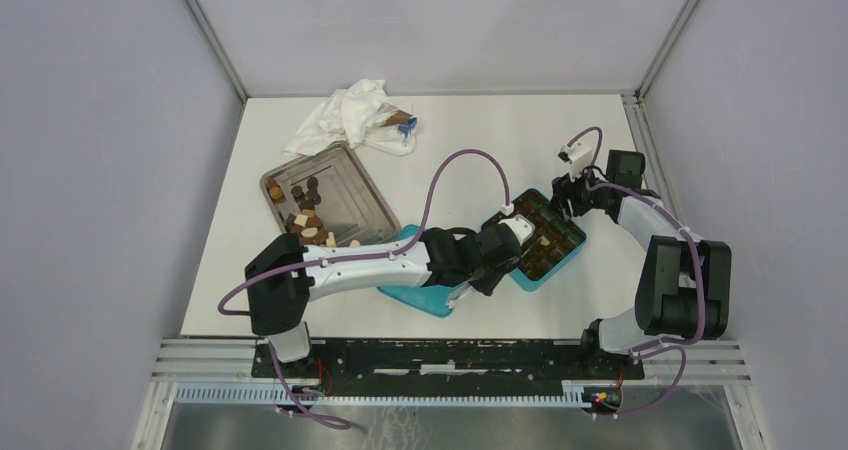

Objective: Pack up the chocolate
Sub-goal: Place the fake chocolate in the packing box.

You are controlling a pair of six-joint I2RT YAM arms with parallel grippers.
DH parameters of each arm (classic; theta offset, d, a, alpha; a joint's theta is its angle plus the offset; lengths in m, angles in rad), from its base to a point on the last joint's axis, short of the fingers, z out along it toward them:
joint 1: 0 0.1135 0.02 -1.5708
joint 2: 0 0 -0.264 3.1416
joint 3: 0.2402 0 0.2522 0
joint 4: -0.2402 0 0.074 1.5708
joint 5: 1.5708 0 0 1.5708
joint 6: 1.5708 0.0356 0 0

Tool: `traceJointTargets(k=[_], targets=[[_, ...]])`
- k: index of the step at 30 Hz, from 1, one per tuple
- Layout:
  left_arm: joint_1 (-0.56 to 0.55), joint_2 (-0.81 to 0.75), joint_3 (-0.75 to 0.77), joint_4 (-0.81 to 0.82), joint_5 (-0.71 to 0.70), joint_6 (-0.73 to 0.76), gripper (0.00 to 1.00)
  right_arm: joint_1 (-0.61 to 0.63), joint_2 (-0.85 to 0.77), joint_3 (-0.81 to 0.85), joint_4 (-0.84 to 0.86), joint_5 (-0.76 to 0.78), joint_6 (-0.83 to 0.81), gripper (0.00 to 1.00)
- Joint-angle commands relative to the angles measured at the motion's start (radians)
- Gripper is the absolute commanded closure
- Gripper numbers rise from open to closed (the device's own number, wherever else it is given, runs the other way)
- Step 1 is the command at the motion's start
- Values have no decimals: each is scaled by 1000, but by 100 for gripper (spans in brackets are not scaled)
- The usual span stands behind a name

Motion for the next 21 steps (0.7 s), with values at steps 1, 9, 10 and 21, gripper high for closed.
traceJointTargets(k=[1,9,10,21], targets=[[-6,8,60,2,-18,-16,70,-6,-30,29,10,-24,3,37],[-8,11,69,0,-12,-23,60,-9,-37,28,6,-28,-2,35],[-8,8,69,2,-14,-26,59,-9,-40,28,7,-29,-2,35],[-8,-65,24,56,-57,-53,61,-10,-61,25,2,-36,-13,35]])
